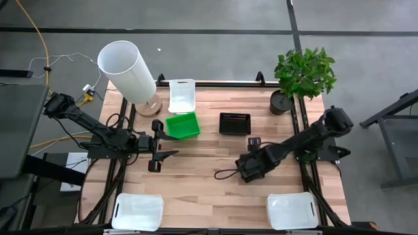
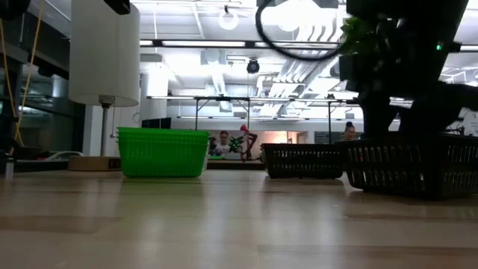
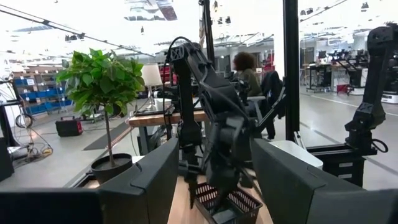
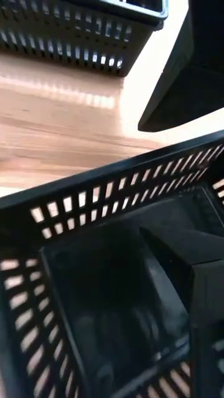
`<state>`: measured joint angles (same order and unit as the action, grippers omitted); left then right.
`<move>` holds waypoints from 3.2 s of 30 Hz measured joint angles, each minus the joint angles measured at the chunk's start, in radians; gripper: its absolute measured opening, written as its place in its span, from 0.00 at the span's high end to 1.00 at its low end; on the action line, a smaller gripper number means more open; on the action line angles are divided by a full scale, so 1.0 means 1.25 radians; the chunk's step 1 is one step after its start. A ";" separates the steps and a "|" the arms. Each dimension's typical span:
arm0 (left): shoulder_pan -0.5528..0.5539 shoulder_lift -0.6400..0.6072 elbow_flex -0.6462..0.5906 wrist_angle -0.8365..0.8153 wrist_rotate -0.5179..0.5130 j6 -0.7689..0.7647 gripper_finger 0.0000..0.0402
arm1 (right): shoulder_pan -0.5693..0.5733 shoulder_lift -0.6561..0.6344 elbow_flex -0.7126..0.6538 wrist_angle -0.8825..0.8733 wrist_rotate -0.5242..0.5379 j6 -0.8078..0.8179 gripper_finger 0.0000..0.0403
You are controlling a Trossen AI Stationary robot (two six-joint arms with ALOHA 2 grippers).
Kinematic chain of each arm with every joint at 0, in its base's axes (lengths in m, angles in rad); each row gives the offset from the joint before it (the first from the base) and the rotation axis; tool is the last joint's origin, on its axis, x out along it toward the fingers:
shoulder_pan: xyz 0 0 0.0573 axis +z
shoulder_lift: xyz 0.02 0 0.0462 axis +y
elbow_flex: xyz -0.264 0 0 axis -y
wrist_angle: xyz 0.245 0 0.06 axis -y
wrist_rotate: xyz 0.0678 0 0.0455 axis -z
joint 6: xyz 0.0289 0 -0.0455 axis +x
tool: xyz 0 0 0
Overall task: Stack baskets by color
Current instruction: Stack the bottom black bin on the black bin
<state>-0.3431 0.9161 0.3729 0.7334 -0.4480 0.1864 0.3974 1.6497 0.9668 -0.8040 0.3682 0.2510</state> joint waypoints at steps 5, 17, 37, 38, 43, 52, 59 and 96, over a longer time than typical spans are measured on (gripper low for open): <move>0.000 0.000 0.000 -0.003 0.000 0.000 0.53 | -0.023 0.034 0.000 0.000 -0.001 -0.005 0.41; 0.000 0.000 0.000 -0.003 0.000 0.004 0.53 | -0.049 0.034 0.041 -0.037 -0.055 -0.056 0.96; 0.000 0.000 0.000 -0.002 -0.009 0.021 0.53 | -0.258 0.035 0.433 -0.187 0.127 -0.349 1.00; 0.000 0.000 0.000 -0.002 -0.009 0.021 0.53 | -0.283 0.035 0.432 -0.187 0.109 -0.363 1.00; 0.000 0.000 0.000 -0.002 -0.009 0.021 0.53 | -0.384 0.036 0.419 -0.186 -0.004 -0.398 1.00; 0.000 0.000 0.000 -0.002 -0.009 0.021 0.53 | -0.480 0.052 0.419 -0.191 -0.083 -0.438 1.00; 0.000 0.000 0.000 -0.002 -0.009 0.021 0.53 | -0.503 0.109 0.419 -0.198 -0.094 -0.453 1.00; 0.000 0.000 0.000 -0.010 -0.008 0.021 0.53 | -0.471 0.026 0.370 -0.207 -0.153 -0.313 0.55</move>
<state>-0.3433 0.9157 0.3725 0.7213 -0.4582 0.2127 -0.1918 1.6817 1.4292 -1.0627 0.1765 -0.1398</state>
